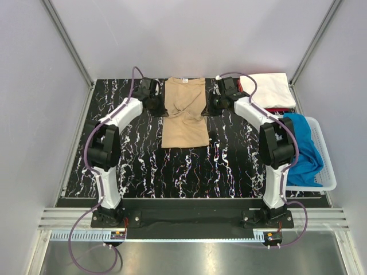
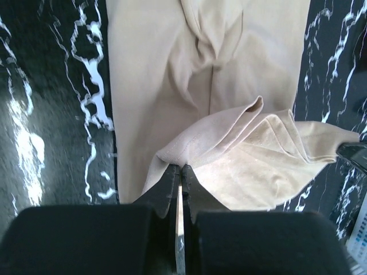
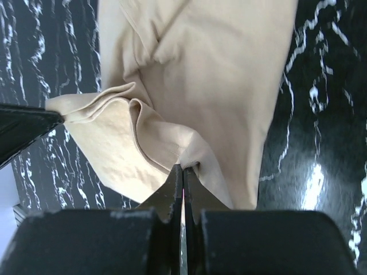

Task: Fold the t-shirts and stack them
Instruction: Fold the tshirt

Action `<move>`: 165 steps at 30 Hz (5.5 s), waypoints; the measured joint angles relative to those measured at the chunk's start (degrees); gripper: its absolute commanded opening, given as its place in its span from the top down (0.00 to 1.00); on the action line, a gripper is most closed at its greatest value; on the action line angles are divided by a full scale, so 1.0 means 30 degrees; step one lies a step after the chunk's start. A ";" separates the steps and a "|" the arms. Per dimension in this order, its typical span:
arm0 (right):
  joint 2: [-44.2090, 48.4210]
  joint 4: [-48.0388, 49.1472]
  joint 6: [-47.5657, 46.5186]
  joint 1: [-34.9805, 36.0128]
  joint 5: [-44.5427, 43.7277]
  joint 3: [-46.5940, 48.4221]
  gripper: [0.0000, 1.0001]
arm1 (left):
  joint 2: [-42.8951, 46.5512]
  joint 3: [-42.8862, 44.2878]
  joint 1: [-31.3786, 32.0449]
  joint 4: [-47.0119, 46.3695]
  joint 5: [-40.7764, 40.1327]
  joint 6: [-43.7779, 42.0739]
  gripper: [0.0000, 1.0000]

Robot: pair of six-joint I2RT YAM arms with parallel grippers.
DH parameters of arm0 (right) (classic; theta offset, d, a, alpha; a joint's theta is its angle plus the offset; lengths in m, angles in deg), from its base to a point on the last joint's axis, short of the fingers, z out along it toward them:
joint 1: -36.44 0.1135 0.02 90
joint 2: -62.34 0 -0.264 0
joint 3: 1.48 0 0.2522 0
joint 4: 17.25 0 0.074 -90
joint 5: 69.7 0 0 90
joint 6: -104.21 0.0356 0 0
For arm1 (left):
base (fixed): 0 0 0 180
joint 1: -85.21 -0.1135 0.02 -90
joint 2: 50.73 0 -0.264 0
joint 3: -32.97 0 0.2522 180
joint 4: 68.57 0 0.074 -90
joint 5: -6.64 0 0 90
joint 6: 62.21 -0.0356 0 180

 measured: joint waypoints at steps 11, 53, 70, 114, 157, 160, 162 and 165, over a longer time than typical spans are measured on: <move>-0.3504 -0.0364 -0.0984 -0.0852 0.1384 0.4597 0.98 | -0.3519 0.4306 -0.1107 0.0459 0.0976 -0.0291 0.99; -0.8553 -0.4233 -0.5151 -0.2506 0.4218 1.0484 0.60 | -0.6521 0.4940 -0.1559 0.0182 0.0627 -0.2033 0.62; -1.1832 -0.5173 -0.5610 -0.2856 0.4167 1.5424 0.91 | -0.7198 0.6047 -0.1851 0.0219 0.0641 -0.2412 0.61; 0.1166 0.6113 -0.0576 -0.0648 0.6054 -0.6987 0.52 | 0.1355 -0.5748 0.1333 -0.1107 -0.2244 -0.0823 0.60; -0.6492 0.4867 0.0415 -0.1639 0.2375 0.4007 0.99 | -0.0007 -0.5916 0.3730 -0.4554 -0.0189 -0.0357 0.62; -0.7060 0.4867 0.0007 -0.1639 0.2747 0.4911 0.99 | -0.0015 -0.5967 0.3730 -0.4787 -0.0313 -0.0364 0.62; -0.7570 0.4867 -0.0146 -0.1654 0.3031 0.5435 0.98 | -0.0015 -0.6062 0.3730 -0.4991 -0.0335 -0.0357 0.62; -0.8153 0.4860 -0.0168 -0.1727 0.3395 0.5661 0.87 | 0.0000 -0.6186 0.3730 -0.5202 -0.0299 -0.0277 0.62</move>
